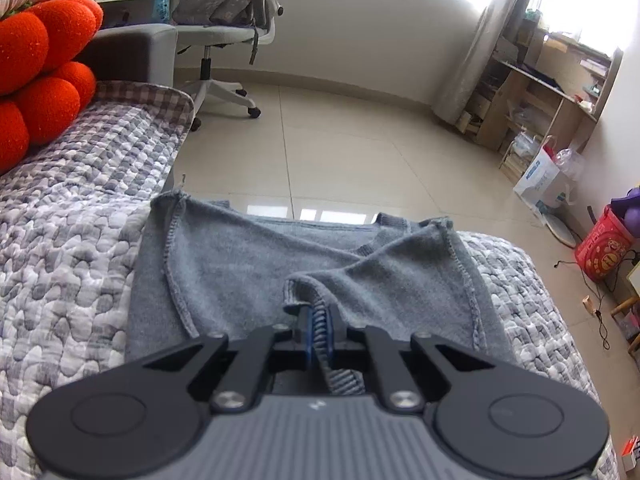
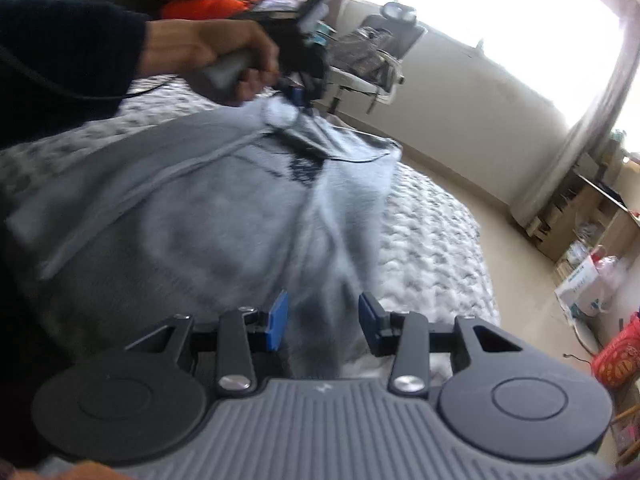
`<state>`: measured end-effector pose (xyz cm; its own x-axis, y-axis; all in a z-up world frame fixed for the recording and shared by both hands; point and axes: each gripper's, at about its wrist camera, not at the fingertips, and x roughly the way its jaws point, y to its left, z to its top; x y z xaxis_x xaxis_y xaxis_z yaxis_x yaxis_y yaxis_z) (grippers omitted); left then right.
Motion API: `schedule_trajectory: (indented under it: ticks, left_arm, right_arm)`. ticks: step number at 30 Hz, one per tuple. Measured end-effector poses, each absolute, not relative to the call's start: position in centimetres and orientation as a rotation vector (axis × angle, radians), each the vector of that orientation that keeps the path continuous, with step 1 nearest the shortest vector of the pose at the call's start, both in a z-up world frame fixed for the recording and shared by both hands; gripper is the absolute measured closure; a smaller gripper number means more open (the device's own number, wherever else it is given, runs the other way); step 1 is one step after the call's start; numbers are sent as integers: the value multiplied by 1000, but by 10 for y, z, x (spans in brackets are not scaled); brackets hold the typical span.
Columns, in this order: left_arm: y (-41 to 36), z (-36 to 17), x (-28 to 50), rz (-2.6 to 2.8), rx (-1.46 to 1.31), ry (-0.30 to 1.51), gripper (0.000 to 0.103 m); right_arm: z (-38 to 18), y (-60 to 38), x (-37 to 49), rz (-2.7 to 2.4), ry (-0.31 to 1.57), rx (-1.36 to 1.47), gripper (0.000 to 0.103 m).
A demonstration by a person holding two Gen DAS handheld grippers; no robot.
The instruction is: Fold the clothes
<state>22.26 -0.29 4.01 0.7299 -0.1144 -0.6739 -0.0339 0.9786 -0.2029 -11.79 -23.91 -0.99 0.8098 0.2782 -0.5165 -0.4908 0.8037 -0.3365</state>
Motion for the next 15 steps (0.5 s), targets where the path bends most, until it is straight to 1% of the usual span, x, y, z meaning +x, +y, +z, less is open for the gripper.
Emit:
schedule_trajectory:
  ticks: [4,5,8,12,13,14,15]
  left_arm:
    - [0,41,224,-46,-225,750,97]
    - [0,42,223,-47,-226,749,96]
    - [0,43,223,-50,-229,746,97]
    - [1,45,222,-55,-232,742,96]
    - [1,45,221,-55,-233,740,97]
    - [0,45,221,-56,-233,736,97]
    - [-1,46,219,-57,-233,728,97]
  right_arm:
    - [-12,-234,-131,416,456,-532,61]
    - [-12,-232,-131,406,457,-548,66]
    - [-17,-226,-134,357,455,-588,74]
    - [-26,-218,-147,352,432,-678,75]
    - [-29,-216,-146,343,441,-697,80]
    - [-33,-214,-144,332,450,-716,97]
    - [-35,-212,-139,297,465,-726,99]
